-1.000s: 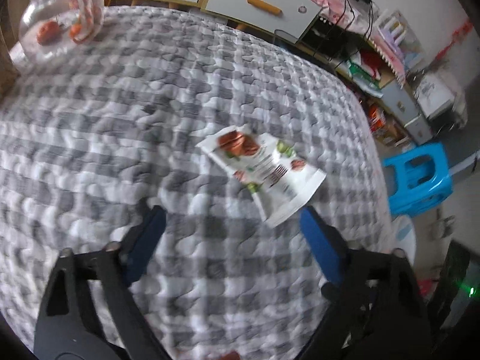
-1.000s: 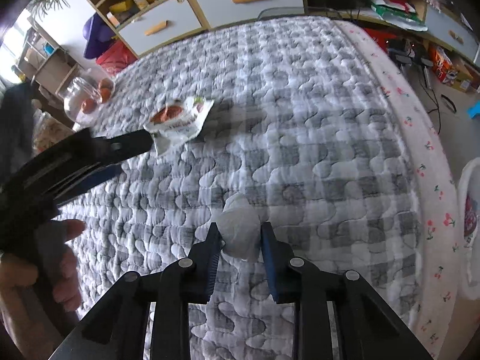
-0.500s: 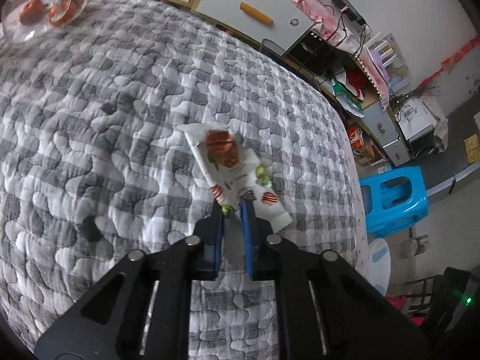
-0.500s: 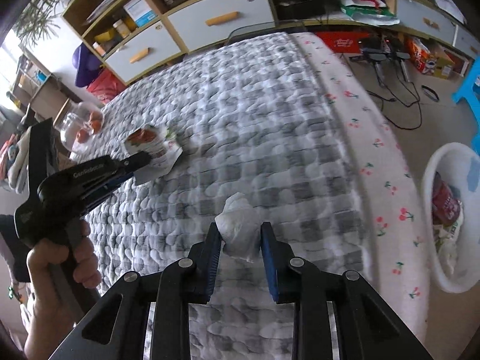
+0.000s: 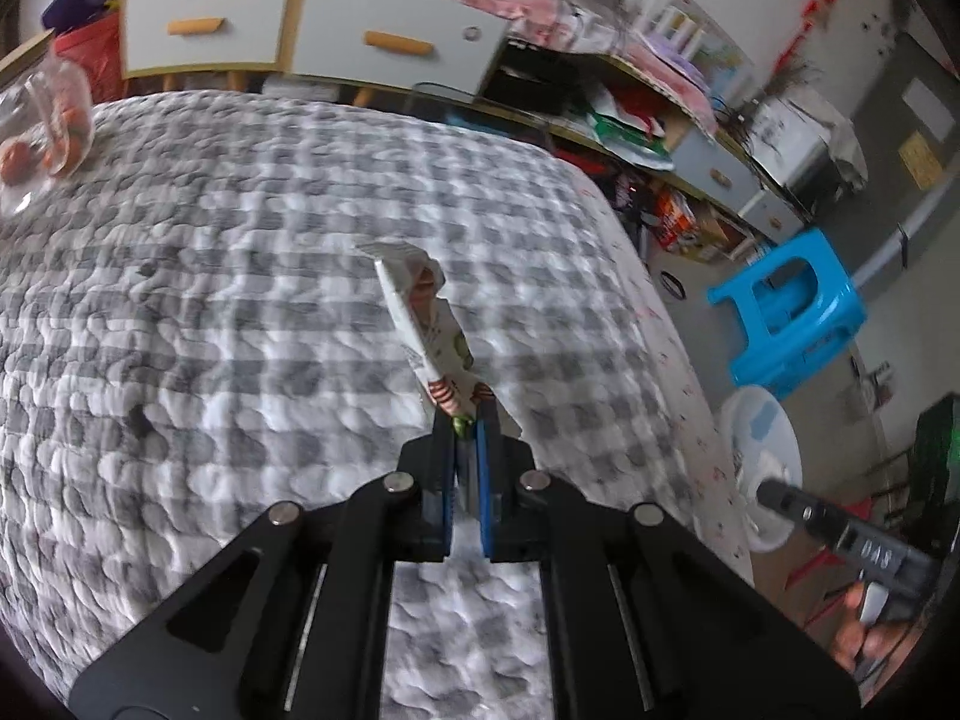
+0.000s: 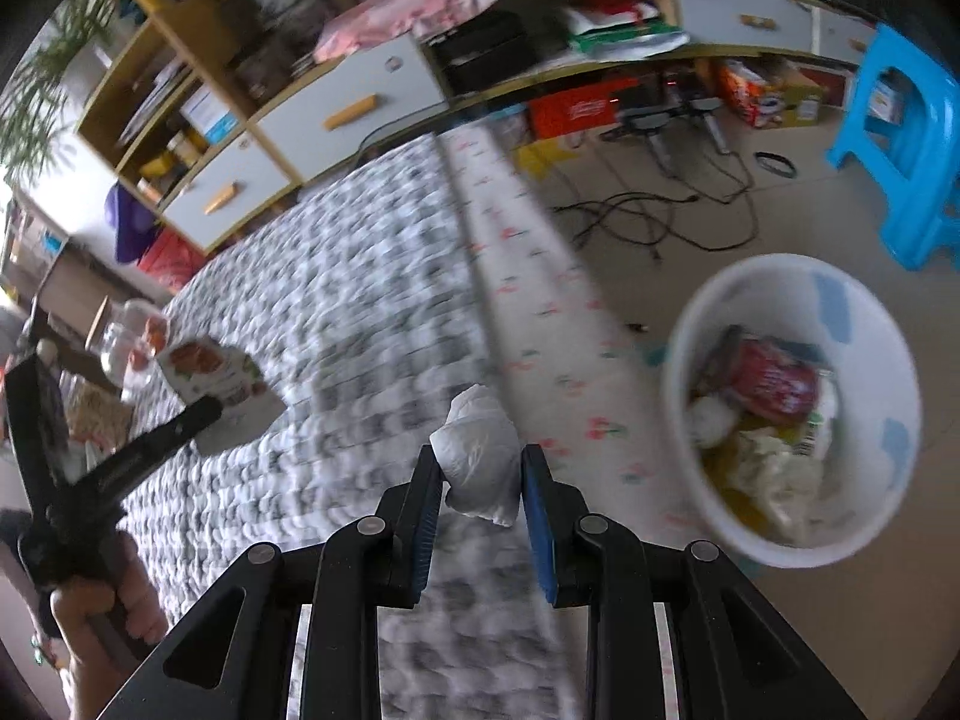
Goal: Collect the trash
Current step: 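Carry the wrapper and tissue over the white bin and release both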
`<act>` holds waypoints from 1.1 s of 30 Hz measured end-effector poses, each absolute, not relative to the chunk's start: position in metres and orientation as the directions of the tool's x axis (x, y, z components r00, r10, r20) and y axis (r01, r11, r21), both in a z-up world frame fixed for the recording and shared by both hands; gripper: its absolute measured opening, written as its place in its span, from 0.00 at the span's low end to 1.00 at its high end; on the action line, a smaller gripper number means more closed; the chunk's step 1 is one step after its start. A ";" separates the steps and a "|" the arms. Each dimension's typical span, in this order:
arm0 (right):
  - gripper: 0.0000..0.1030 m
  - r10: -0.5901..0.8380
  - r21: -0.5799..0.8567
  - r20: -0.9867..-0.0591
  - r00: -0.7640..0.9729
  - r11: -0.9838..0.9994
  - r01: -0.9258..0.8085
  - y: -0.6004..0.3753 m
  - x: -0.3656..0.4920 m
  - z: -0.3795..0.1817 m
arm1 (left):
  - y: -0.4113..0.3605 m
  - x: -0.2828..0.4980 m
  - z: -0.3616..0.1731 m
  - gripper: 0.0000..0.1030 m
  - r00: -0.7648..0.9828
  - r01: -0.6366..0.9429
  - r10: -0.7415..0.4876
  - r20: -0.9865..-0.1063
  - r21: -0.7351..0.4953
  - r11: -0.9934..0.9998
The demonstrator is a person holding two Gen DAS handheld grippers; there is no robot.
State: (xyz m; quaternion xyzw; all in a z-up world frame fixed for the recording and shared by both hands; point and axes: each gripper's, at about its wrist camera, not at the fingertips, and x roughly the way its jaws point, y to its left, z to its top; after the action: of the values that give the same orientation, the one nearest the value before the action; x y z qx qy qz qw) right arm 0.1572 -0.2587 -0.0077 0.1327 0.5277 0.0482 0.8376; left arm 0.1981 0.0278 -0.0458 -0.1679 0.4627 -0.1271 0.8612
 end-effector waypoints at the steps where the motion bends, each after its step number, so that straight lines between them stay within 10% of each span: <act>1: 0.27 0.217 0.274 -0.870 0.444 0.959 0.069 -0.265 0.155 -0.006 | 0.025 0.196 -0.045 0.07 0.539 0.071 -0.378 -0.752 -0.407 0.911; 22: 0.31 0.055 0.262 -0.859 0.509 0.901 0.345 -0.418 0.121 -0.004 | -0.096 0.163 -0.026 0.07 0.467 0.326 -0.480 -0.742 -0.360 0.874; 25: 0.68 0.054 0.276 -0.871 0.489 0.876 0.396 -0.429 0.117 -0.007 | -0.119 0.162 -0.023 0.07 0.446 0.373 -0.497 -0.744 -0.350 0.859; 33: 0.70 0.016 0.266 -0.856 0.517 0.871 0.413 -0.449 0.099 0.003 | -0.179 0.167 -0.027 0.07 0.395 0.468 -0.510 -0.764 -0.310 0.828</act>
State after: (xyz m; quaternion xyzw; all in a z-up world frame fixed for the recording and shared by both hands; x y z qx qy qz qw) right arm 0.0988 -0.4490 0.0035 0.2247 0.4771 -0.1179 0.8414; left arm 0.1667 -0.1786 -0.0270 -0.0225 0.4657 -0.2927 0.8348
